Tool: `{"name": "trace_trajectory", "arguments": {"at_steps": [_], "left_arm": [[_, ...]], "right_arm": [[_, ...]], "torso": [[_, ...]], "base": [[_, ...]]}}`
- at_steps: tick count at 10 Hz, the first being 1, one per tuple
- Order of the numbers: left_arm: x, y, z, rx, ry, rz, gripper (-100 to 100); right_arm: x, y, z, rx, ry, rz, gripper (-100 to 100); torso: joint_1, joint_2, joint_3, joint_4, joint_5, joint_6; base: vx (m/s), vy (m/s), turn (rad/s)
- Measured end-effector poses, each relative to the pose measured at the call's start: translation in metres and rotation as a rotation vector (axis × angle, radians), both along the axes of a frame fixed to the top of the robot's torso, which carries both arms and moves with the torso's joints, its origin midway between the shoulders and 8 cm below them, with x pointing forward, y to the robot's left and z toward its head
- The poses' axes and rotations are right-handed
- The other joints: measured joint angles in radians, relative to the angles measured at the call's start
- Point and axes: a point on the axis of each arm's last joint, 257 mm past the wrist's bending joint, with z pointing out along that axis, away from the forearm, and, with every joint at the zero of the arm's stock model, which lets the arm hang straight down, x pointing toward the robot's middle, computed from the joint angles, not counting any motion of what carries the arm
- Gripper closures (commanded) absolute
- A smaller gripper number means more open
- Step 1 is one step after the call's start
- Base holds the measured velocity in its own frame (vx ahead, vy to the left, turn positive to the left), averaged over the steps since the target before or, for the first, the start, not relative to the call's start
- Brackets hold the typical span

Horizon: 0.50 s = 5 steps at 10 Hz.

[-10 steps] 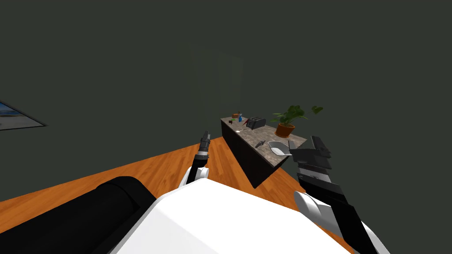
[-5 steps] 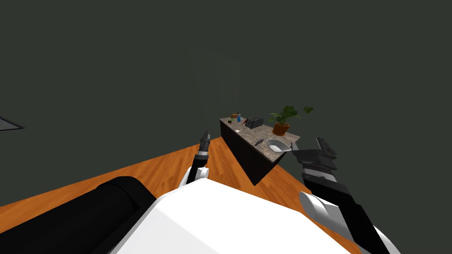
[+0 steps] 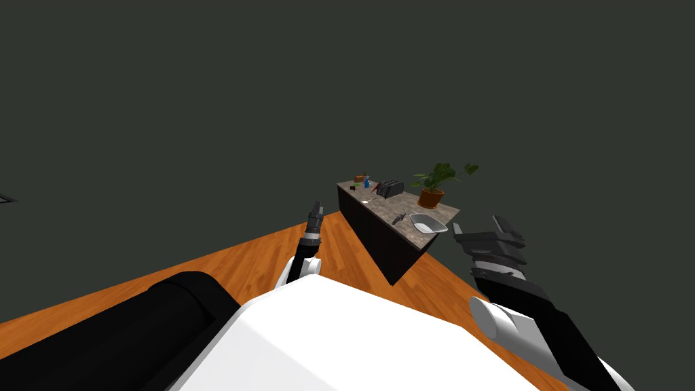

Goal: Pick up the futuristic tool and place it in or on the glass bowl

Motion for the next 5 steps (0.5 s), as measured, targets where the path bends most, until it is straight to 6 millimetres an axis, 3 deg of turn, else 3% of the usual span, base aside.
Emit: {"name": "trace_trajectory", "arguments": {"at_steps": [5], "left_arm": [[0.0,0.0,0.0,0.0,0.0,0.0,0]], "right_arm": [[0.0014,-0.0032,-0.0045,0.015,0.015,0.0,-100]], "torso": [[-0.003,0.0,0.0,0.0,-0.001,0.0]], "base": [[0.001,0.0,-0.007]]}}
